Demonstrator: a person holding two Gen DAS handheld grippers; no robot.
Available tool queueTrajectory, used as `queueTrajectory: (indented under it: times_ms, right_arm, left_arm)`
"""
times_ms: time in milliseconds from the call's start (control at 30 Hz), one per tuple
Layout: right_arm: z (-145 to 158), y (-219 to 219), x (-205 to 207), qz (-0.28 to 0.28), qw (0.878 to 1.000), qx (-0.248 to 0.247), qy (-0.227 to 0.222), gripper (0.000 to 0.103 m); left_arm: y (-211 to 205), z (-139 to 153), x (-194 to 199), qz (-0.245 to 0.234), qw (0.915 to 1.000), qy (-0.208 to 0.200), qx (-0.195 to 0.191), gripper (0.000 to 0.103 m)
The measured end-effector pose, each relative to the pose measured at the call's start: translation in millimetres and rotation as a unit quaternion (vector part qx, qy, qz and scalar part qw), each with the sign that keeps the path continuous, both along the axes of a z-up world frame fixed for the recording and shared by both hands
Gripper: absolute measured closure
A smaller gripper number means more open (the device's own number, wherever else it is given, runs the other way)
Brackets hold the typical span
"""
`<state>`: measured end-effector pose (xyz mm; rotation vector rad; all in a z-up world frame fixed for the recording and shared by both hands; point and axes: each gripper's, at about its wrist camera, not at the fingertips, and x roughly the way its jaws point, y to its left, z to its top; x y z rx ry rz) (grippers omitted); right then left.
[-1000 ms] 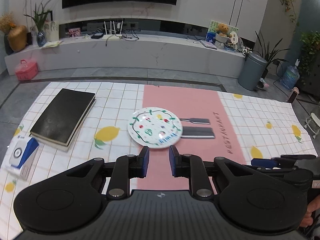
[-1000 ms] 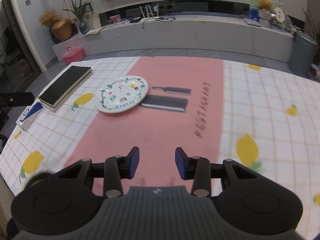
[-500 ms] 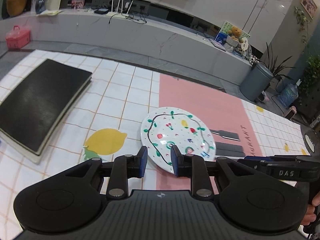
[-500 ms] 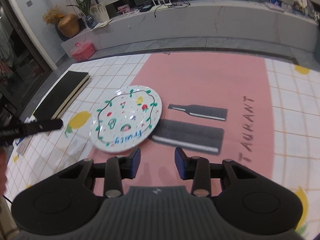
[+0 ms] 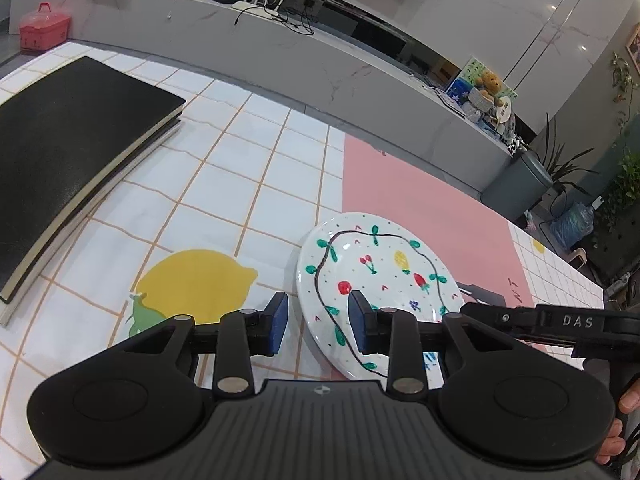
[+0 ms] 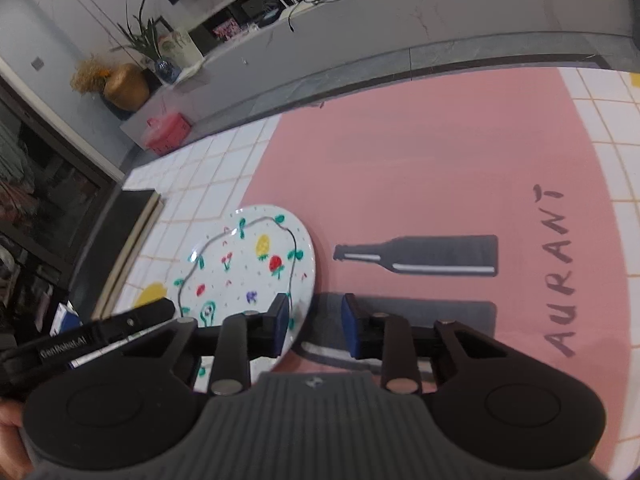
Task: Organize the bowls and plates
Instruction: 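Move the right tool to the white painted plate and grasp its rim, then lift the white painted plate with the right tool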
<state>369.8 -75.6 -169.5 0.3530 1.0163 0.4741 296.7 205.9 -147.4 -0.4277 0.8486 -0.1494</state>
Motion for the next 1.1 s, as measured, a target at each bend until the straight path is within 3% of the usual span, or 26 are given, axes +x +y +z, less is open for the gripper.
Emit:
queueTrajectory:
  times_ms: [133,233,333,767,1100]
  right_arm:
    - [-3.7,-0.1,3.4,-0.004,1.000,0.019,0.007,0.078]
    - [-9.6,-0.4,4.6,-0.010,0.999,0.042,0.022,0.090]
    - [-11.1,-2.7,4.8,-0.023,0.998,0.050,0.028,0.095]
    - [17.4,-11.9,-23.1,-0.016,0.999,0.040,0.024,0.096]
    - [61.5,-46.6,-74.4,-0.026,0.998,0.052,0.001,0.096]
  left_arm:
    - [2.0,-3.3,1.5,0.006,0.9999,-0.005,-0.010,0.066]
    - [1.8,-4.3,2.7,0.011,0.9998,-0.006,-0.013,0.083]
    - [1.5,-4.2,4.3,0.019,0.9998,-0.002,-0.007,0.089]
    - [-10.3,18.1,-27.7,0.012,0.9998,-0.010,-0.011,0.090]
    - [-37.2,64.0,-64.3,-0.005,0.9997,-0.023,0.000,0.090]
